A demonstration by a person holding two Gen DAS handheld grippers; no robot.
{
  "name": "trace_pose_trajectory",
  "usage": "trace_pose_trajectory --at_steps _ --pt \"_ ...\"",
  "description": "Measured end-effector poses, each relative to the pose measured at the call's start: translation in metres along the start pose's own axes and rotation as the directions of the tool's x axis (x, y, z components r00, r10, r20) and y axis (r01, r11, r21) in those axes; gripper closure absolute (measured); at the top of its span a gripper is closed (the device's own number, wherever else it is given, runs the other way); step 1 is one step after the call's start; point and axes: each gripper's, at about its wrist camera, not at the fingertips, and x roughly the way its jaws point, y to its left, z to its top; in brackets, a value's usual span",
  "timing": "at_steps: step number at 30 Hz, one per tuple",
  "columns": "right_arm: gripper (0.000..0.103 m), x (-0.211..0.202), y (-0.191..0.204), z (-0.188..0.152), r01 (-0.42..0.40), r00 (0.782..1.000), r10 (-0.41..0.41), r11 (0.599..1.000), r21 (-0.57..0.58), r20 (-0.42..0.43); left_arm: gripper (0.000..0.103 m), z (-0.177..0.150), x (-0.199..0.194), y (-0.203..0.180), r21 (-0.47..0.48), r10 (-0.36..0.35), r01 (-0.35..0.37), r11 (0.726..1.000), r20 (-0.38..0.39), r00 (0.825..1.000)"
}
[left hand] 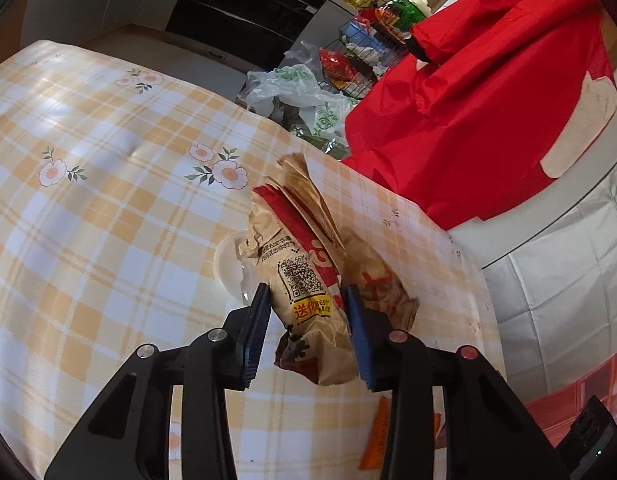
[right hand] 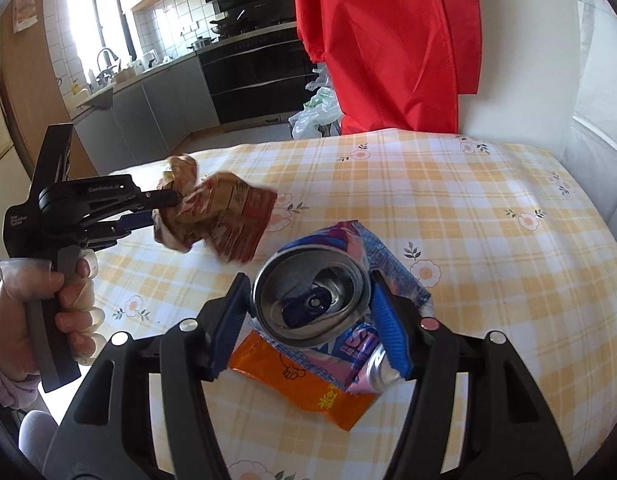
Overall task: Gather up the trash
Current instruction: 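Grasp the brown paper bag with the left tool while the right lifts the can, then carry both items over the bin and open both tools to drop them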
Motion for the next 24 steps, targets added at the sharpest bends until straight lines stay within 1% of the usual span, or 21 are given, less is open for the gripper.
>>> trace_pose_trajectory --at_steps 6,9,13,17,20,24 --pt "0.044 -0.031 0.005 -0.007 -0.005 0.999 0.004 1.0 0.031 0.032 0.069 -0.006 -0.047 -0.021 0.066 -0.074 0.072 0.995 0.027 0.997" --pt "0.043 -0.049 0.011 -0.013 -0.011 0.999 0.009 0.999 0.04 0.041 0.069 -0.013 -0.075 -0.027 0.097 -0.094 0.091 0.991 0.032 0.995" --pt "0.044 -0.072 0.02 -0.022 -0.025 0.998 0.022 0.998 0.059 0.054 0.069 -0.031 -0.125 -0.026 0.143 -0.114 0.105 0.984 0.055 0.992" --pt "0.044 -0.103 0.031 -0.034 -0.046 0.996 0.041 0.996 0.072 0.076 0.069 -0.058 -0.176 -0.021 0.214 -0.104 0.086 0.973 0.075 0.992" --pt "0.044 -0.126 0.038 -0.039 -0.065 0.994 0.057 0.995 0.081 0.097 0.069 -0.082 -0.21 -0.016 0.254 -0.092 0.071 0.964 0.073 0.993" --pt "0.044 -0.162 0.051 -0.044 -0.086 0.988 0.076 0.994 0.073 0.134 0.069 -0.122 -0.252 -0.013 0.335 -0.071 0.047 0.941 0.06 0.996"
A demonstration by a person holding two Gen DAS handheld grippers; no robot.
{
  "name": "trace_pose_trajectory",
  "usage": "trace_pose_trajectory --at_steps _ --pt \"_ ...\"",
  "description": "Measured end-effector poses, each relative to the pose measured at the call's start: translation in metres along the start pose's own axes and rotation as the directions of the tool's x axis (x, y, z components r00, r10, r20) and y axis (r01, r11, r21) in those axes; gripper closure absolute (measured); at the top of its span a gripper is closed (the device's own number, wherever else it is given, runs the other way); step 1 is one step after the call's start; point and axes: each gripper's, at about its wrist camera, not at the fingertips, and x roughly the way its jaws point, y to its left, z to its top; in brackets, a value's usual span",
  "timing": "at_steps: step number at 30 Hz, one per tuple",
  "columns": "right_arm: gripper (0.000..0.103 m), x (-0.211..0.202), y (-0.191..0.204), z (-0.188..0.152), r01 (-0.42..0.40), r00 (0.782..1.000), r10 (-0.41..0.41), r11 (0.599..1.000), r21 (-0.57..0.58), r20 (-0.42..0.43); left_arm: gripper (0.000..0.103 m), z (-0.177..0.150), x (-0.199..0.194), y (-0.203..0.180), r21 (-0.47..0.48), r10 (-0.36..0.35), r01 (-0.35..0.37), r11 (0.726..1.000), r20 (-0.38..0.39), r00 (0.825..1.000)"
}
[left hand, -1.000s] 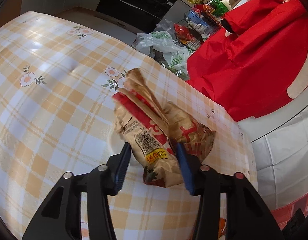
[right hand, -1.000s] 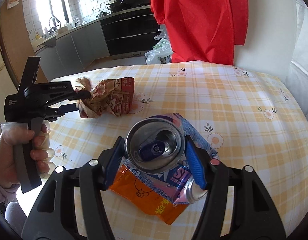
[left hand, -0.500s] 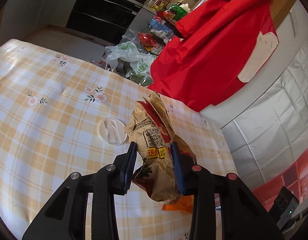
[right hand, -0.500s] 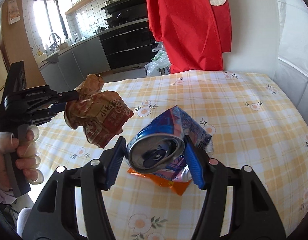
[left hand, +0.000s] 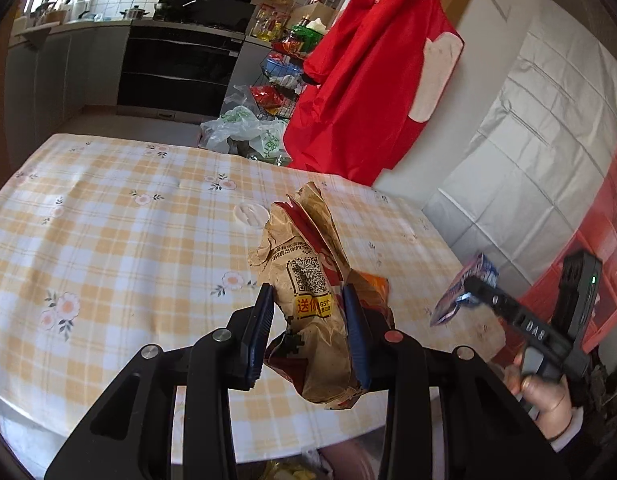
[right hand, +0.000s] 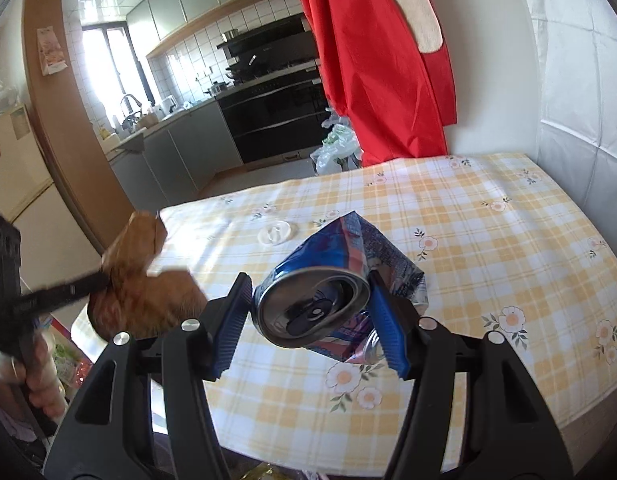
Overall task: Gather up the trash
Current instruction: 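Carry both items over the bin and open both tools to drop them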
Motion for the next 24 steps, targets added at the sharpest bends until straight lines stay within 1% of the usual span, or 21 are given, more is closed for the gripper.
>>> trace_pose_trajectory --at_steps 3,8,13,16,17,18,20,22,24 --pt "0.043 -0.023 0.011 -0.003 -0.017 1.0 0.017 1.0 -0.006 0.021 0.069 -0.032 -0.022 -0.008 0.025 0.0 0.001 1.0 -0.046 0.999" --pt "0.043 -0.054 0.03 -0.013 -0.047 0.998 0.048 0.998 -0.029 0.035 0.068 -0.085 -0.046 -0.013 -0.008 -0.022 0.021 1.0 -0.111 0.994" --pt "0.044 -0.075 0.043 -0.027 -0.068 0.997 0.07 0.997 -0.043 0.032 0.067 -0.126 -0.05 -0.021 -0.028 -0.027 0.023 0.999 -0.175 0.984" --pt "0.043 -0.086 0.049 -0.035 -0.076 0.997 0.077 0.996 -0.045 0.028 0.065 -0.146 -0.042 -0.025 -0.029 -0.046 0.041 0.999 -0.201 0.979" --pt "0.044 -0.09 0.051 -0.037 -0.078 0.997 0.079 0.996 -0.046 0.026 0.064 -0.152 -0.038 -0.026 -0.03 -0.052 0.046 0.998 -0.212 0.976" --pt "0.044 -0.093 0.053 -0.039 -0.081 0.996 0.082 0.996 -0.046 0.024 0.061 -0.157 -0.032 -0.027 -0.028 -0.043 0.037 0.999 -0.225 0.973" --pt "0.044 -0.1 0.057 -0.042 -0.087 0.996 0.088 0.995 -0.052 0.022 0.055 -0.16 -0.03 -0.028 -0.013 -0.016 0.013 1.0 -0.222 0.975" --pt "0.044 -0.105 0.06 -0.046 -0.088 0.996 0.09 0.994 -0.063 0.018 0.052 -0.16 -0.036 -0.031 0.003 0.011 -0.01 1.0 -0.205 0.979" --pt "0.044 -0.11 0.063 -0.05 -0.095 0.995 0.096 0.993 -0.07 0.008 0.045 -0.153 -0.046 -0.032 0.017 0.047 -0.045 0.999 -0.17 0.984"
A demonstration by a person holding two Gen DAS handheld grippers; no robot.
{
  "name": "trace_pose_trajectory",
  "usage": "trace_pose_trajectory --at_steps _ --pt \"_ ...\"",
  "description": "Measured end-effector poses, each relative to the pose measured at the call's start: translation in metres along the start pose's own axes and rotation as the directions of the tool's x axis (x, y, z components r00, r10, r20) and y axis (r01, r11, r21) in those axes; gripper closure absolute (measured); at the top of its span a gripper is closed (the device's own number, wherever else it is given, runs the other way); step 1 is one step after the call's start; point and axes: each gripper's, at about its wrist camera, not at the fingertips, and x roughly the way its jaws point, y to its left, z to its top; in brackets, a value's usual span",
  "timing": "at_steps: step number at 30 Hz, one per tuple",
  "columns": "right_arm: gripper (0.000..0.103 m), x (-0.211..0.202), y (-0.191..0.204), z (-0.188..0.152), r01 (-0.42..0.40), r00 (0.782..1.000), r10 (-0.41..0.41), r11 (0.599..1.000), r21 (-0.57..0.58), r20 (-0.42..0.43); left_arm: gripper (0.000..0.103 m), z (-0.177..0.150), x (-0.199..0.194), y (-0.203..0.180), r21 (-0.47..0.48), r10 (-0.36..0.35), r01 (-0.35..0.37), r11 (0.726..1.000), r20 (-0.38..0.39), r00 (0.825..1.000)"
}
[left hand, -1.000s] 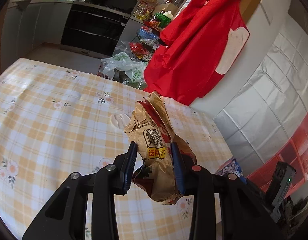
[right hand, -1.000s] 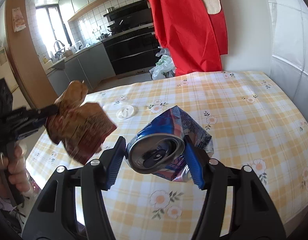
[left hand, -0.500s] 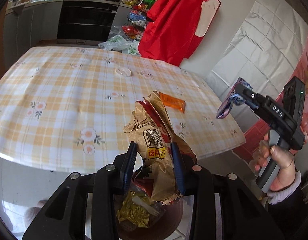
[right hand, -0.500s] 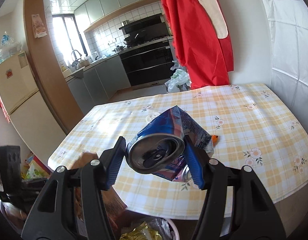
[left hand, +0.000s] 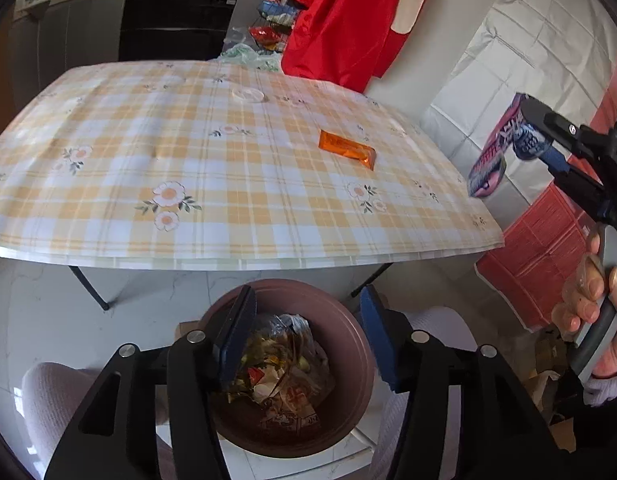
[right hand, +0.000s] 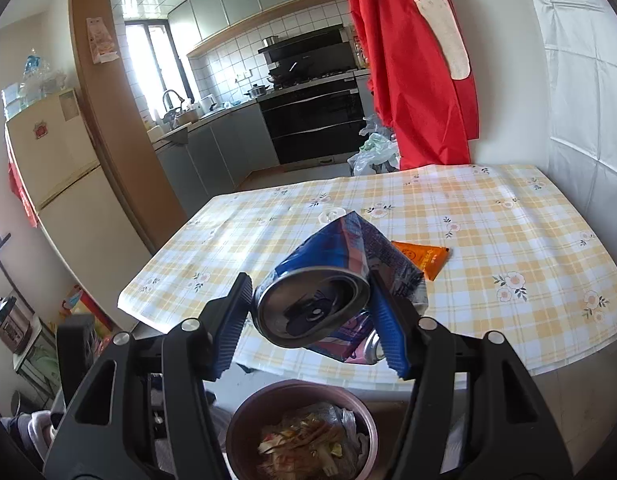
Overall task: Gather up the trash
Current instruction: 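Carry both items over the bin and open both tools to drop them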
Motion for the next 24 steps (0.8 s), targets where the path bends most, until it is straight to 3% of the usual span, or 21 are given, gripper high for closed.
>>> trace_pose_trajectory --at_steps 4,6,9,15,24 --pt "0.044 -0.004 0.007 -0.01 -0.02 0.999 0.019 1.0 -0.005 -0.032 0.026 0.011 -0.029 0.001 0.007 0.125 -0.127 0.992 0.101 0.987" --pt "0.044 -0.003 0.012 -0.015 -0.035 0.998 0.035 0.999 -0.004 -0.056 0.015 0.016 -0.042 0.003 0.004 0.188 -0.191 0.982 0.143 0.972" --pt "0.044 0.002 0.02 -0.025 -0.061 0.994 0.06 0.998 -0.006 -0.094 0.009 0.023 -0.055 0.009 -0.011 0.257 -0.259 0.966 0.189 0.948" --pt "0.044 0.017 0.042 -0.044 -0.109 0.977 0.103 0.994 -0.02 -0.186 0.006 0.03 -0.07 0.024 -0.062 0.315 -0.309 0.949 0.206 0.927" --pt "0.043 0.041 0.065 -0.075 -0.151 0.941 0.134 0.988 -0.031 -0.31 0.006 0.038 -0.083 0.034 -0.093 0.336 -0.323 0.942 0.246 0.909"
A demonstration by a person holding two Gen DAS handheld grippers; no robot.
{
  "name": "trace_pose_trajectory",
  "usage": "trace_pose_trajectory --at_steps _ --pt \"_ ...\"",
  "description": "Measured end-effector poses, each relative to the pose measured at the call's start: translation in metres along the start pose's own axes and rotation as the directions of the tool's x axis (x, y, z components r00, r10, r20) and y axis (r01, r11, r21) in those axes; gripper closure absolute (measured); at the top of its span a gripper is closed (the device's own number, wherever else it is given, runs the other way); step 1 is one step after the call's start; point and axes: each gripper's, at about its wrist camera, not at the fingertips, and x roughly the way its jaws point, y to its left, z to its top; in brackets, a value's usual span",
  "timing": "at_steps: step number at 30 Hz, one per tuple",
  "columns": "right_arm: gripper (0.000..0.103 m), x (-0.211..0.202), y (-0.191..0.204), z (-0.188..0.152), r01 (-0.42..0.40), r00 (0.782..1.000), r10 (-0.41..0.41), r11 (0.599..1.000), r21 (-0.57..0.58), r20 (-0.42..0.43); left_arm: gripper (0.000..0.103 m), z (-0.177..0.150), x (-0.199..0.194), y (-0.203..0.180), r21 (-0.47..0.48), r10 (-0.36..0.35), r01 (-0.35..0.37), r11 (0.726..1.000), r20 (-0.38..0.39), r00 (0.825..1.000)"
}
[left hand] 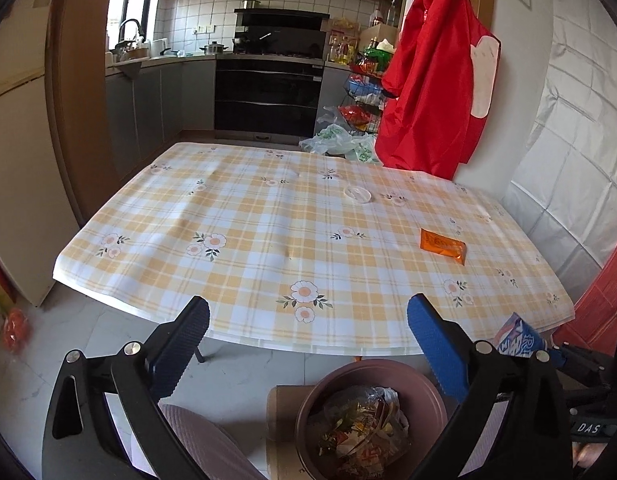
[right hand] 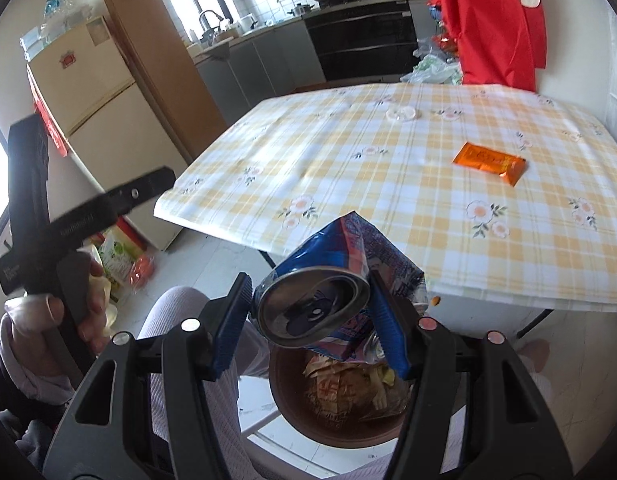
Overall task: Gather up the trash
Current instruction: 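Carry both items over the bin and open both tools to drop them, then reach the right tool to the orange packet and grasp it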
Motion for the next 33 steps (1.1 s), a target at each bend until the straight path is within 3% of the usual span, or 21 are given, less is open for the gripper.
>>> trace_pose_trajectory --at_steps 9,11,17,20,26,33 --pt "0.042 0.019 0.004 -0.01 -0.028 0.995 0.028 1.0 0.003 -0.091 0.006 -0.005 0.006 0.006 -0.016 0.015 -0.015 1.0 -0.016 1.0" --pt "0.032 0.021 0.005 -0.011 -0.037 0.994 0.038 0.999 0.008 -0.106 0.006 -0.006 0.01 0.007 -0.018 0.021 -0.022 1.0 -0.023 1.0" --pt "0.017 0.024 -0.001 -0.011 -0.008 0.995 0.011 1.0 0.027 -0.096 0.006 -0.01 0.019 0.012 -0.024 0.039 -0.04 0.999 -0.04 0.998" --pt "0.008 0.027 -0.009 -0.008 0.052 0.995 -0.05 0.999 0.018 -0.085 0.006 -0.011 0.027 0.015 -0.029 0.046 -0.047 0.998 -0.055 0.997" --pt "0.007 0.026 -0.039 0.015 0.212 0.977 -0.213 0.976 -0.044 -0.017 0.006 -0.011 0.046 0.016 -0.012 0.059 -0.06 0.998 -0.085 0.995" --pt "0.007 0.048 -0.114 0.064 0.344 0.938 -0.347 0.931 -0.12 0.002 0.006 0.006 0.078 0.009 0.021 0.068 -0.066 0.998 -0.097 0.993"
